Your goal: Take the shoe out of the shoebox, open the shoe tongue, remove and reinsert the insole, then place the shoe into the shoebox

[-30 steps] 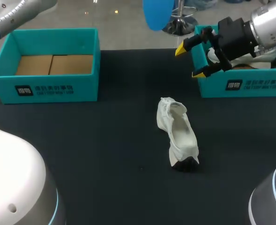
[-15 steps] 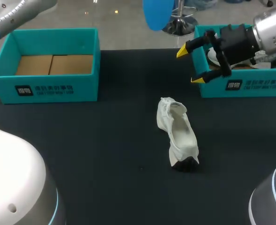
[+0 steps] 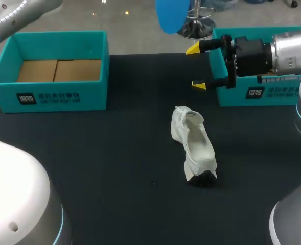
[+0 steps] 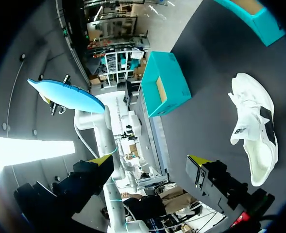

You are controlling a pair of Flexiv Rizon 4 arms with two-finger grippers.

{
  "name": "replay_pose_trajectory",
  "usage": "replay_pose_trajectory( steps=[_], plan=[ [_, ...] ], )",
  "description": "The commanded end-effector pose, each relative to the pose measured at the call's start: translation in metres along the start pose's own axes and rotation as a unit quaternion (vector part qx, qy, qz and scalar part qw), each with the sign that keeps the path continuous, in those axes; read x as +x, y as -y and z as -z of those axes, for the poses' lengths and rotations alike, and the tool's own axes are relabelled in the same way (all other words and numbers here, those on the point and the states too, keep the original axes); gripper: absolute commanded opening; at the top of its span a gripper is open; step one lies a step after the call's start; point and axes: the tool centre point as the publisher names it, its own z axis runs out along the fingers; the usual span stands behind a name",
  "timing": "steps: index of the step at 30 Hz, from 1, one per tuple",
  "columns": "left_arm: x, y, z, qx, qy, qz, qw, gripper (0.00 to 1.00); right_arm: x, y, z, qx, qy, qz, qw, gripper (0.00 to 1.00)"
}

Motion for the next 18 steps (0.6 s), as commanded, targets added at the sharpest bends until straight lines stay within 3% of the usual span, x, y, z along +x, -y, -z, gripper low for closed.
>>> replay_pose_trajectory(
  steps=[1, 10, 18],
  plan=[
    [0.000, -0.001, 0.000, 0.001, 0.000, -0.001, 1.000, 0.00, 0.012, -0.007, -0.023, 0.009, -0.006, 0.016, 1.000, 1.00],
    [0.000, -0.001, 0.000, 0.001, 0.000, -0.001, 1.000, 0.00, 0.014, -0.011, -0.039, 0.039, -0.088, 0.038, 0.995, 1.00],
    [0.000, -0.001, 0.000, 0.001, 0.000, -0.001, 1.000, 0.00, 0.009, -0.009, -0.036, 0.039, -0.100, 0.035, 0.994, 1.00]
  ],
)
